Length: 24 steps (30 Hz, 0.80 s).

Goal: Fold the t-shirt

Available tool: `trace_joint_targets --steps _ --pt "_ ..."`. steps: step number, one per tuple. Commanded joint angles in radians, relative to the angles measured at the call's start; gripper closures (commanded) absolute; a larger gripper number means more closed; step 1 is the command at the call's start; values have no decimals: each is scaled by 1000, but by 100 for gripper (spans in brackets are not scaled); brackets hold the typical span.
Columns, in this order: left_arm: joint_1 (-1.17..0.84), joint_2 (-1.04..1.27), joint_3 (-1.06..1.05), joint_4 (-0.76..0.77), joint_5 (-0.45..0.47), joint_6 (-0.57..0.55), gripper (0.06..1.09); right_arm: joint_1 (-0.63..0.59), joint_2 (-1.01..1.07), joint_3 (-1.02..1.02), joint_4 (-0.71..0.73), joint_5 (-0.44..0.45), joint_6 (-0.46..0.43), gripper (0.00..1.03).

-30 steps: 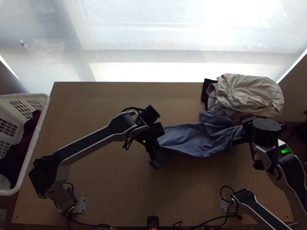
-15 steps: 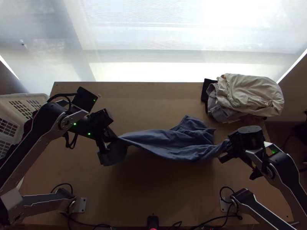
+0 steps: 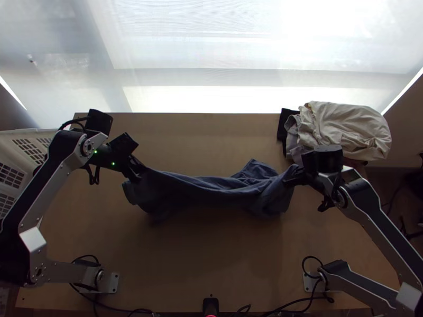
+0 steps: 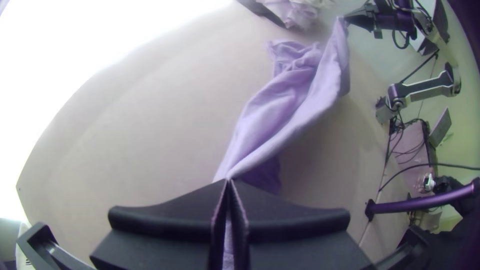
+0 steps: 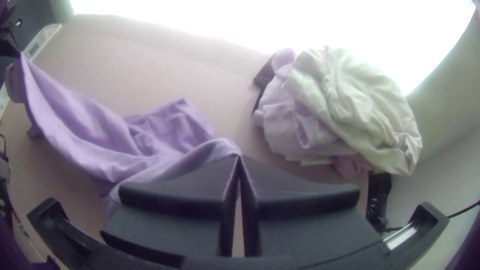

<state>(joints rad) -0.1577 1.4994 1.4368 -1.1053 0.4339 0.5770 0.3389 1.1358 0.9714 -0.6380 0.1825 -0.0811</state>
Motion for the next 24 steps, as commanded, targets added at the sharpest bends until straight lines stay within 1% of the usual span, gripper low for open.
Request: trace_joint_targets --steps 1,3,5,7,9,11,12,13,14,15,16,17,18,21,22,24 --pt "96 219 139 102 -3 -22 100 -74 229 50 262 112 7 100" --pt "115 274 195 142 -11 -65 99 -115 259 56 325 163 20 100" --pt "132 320 246 190 -41 -112 100 -153 265 66 393 198 41 100" --pt "142 351 284 234 -73 -161 100 -187 280 89 443 215 53 100" --pt "144 371 317 257 -78 -201 99 -202 305 132 460 224 69 100" --pt "132 380 324 285 -78 -230 96 -204 344 167 488 224 60 100" --pt "121 392 323 285 -78 -227 89 -198 371 182 480 224 49 100" --pt "106 406 323 280 -78 -221 76 -186 390 190 460 222 43 95" --pt "90 418 320 266 -80 -216 56 -169 406 188 443 222 41 84" --pt "72 424 309 259 -83 -213 31 -150 417 182 422 222 41 73" --pt "53 423 290 263 -93 -213 10 -127 429 176 393 221 41 58" --pt "40 417 267 275 -95 -216 10 -107 446 173 354 219 41 44" --pt "21 407 238 297 -95 -221 10 -90 459 173 313 219 44 35" --pt "-16 390 183 328 -95 -223 10 -57 481 158 256 215 60 12" --pt "-23 386 175 328 -96 -223 10 -52 484 153 245 212 57 7" --pt "-32 361 160 328 -96 -224 10 -51 484 153 225 210 57 5"
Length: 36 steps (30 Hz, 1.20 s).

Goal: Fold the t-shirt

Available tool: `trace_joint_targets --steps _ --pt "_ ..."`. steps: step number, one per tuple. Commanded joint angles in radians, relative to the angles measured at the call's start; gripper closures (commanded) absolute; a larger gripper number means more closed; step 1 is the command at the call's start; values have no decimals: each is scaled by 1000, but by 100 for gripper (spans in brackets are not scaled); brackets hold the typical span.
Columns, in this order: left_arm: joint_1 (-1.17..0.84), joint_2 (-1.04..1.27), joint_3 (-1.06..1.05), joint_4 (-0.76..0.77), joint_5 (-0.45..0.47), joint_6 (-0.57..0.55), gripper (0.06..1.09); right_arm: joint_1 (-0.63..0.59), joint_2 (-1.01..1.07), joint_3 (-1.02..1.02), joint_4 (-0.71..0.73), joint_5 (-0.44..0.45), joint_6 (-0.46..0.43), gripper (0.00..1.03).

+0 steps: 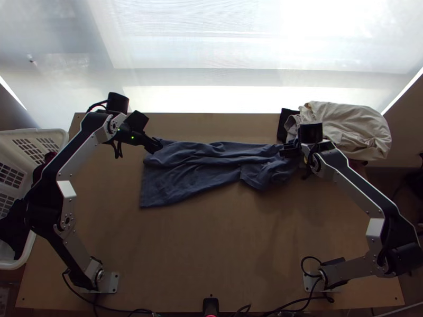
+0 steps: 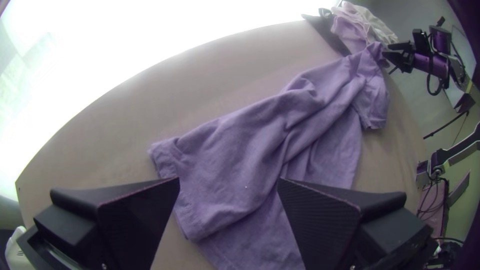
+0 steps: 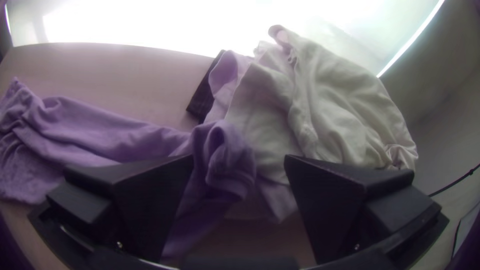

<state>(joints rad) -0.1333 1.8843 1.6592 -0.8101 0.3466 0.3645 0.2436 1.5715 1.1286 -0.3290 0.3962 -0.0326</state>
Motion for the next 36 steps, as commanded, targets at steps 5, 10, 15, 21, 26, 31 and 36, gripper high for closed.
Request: trace_joint_targets --steps 5,10,15,21,26,31,36 --pt "-129 -113 -199 109 -83 97 10 57 13 5 -154 -30 5 5" --pt "-227 -185 -429 252 -282 337 11 109 -30 7 -211 -42 7 5" --pt "-192 -264 -590 420 -403 527 11 135 -80 20 -265 -51 13 5" --pt "-89 -263 -624 545 -434 622 11 168 -114 16 -306 -66 26 5" --pt "-77 -243 -622 583 -436 639 13 201 -131 0 -329 -76 42 5" --pt "-81 -232 -631 614 -432 636 13 217 -140 -4 -358 -99 39 5" --pt "-89 -231 -635 612 -431 634 13 221 -96 -7 -324 -105 39 5"
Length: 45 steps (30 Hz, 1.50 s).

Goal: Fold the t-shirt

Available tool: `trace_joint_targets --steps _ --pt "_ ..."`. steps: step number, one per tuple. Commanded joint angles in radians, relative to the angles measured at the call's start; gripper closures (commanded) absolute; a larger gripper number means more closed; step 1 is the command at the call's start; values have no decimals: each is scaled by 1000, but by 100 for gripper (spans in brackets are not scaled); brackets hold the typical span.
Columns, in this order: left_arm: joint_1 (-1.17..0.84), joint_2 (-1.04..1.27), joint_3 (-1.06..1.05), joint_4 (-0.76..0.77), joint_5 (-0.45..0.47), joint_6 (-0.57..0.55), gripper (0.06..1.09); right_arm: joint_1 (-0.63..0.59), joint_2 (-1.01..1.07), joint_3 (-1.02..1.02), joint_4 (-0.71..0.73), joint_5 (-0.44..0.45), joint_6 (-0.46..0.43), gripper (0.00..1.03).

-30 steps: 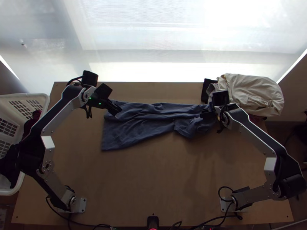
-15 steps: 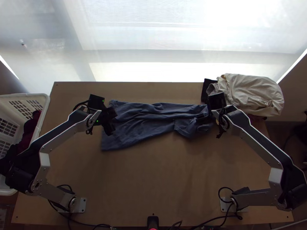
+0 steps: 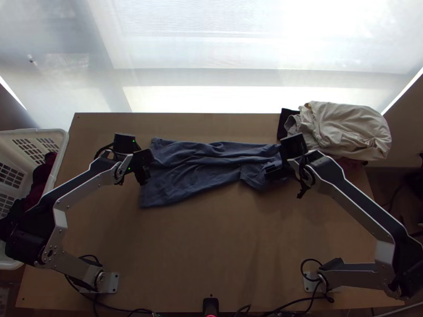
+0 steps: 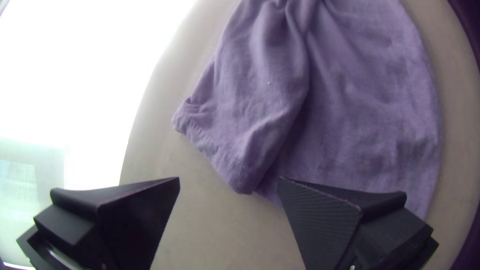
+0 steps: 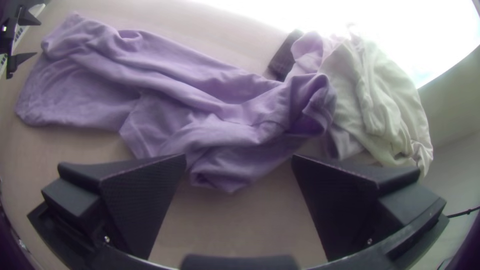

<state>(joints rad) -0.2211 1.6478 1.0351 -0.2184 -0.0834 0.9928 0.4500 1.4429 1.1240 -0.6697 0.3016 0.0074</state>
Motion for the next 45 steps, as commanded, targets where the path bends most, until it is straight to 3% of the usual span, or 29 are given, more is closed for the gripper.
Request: trace_joint_targets --steps 1,16,37,38,45 --pt "-3 6 -10 24 1 1 13 16 56 7 22 -10 -4 5" --pt "-35 46 -9 67 8 -31 14 9 294 100 73 -9 2 5" --pt "-63 121 -9 172 28 -34 17 7 206 82 56 -9 3 7" --pt "-64 125 -6 177 28 -34 19 7 203 80 56 -7 3 7" --pt "-58 142 20 177 28 -36 66 10 183 60 55 -9 0 7"
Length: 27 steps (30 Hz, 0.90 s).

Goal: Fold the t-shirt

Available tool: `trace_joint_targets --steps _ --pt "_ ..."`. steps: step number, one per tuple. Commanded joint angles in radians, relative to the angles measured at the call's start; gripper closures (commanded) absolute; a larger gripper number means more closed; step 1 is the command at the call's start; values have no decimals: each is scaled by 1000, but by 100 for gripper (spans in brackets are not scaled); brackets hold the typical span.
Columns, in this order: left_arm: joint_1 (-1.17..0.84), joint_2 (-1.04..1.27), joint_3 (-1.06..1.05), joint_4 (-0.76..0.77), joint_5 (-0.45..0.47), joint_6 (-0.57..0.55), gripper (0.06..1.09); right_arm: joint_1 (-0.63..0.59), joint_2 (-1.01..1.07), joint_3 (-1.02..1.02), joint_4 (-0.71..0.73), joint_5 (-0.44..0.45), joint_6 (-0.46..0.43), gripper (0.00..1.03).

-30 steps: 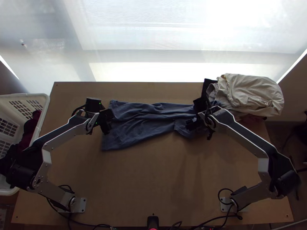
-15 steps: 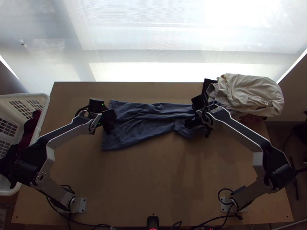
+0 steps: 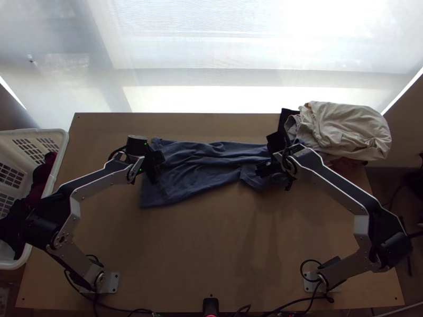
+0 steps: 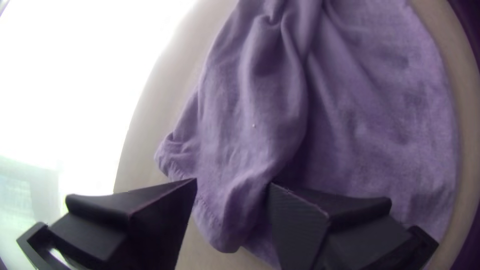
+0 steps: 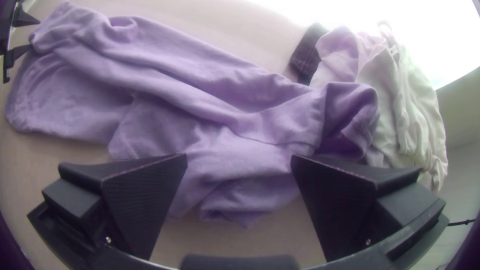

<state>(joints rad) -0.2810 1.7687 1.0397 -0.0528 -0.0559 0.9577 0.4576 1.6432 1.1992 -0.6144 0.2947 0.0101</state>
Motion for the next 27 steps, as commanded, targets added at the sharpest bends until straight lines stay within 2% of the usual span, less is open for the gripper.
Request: trace_joint_targets --steps 1,5,8,20,27 --pt "5 31 17 11 1 0 73 1 -19 -18 -1 -2 -1 7" --pt "16 46 29 -2 1 -20 95 3 -22 -36 -1 -2 -1 7" --pt "26 28 49 -58 1 -36 100 4 -29 -41 -8 -2 -4 7" --pt "109 -460 122 -481 76 -74 100 6 -114 -24 -102 -3 -4 7" --pt "175 -649 143 -621 82 -22 100 32 -169 -30 -145 -16 -2 6"
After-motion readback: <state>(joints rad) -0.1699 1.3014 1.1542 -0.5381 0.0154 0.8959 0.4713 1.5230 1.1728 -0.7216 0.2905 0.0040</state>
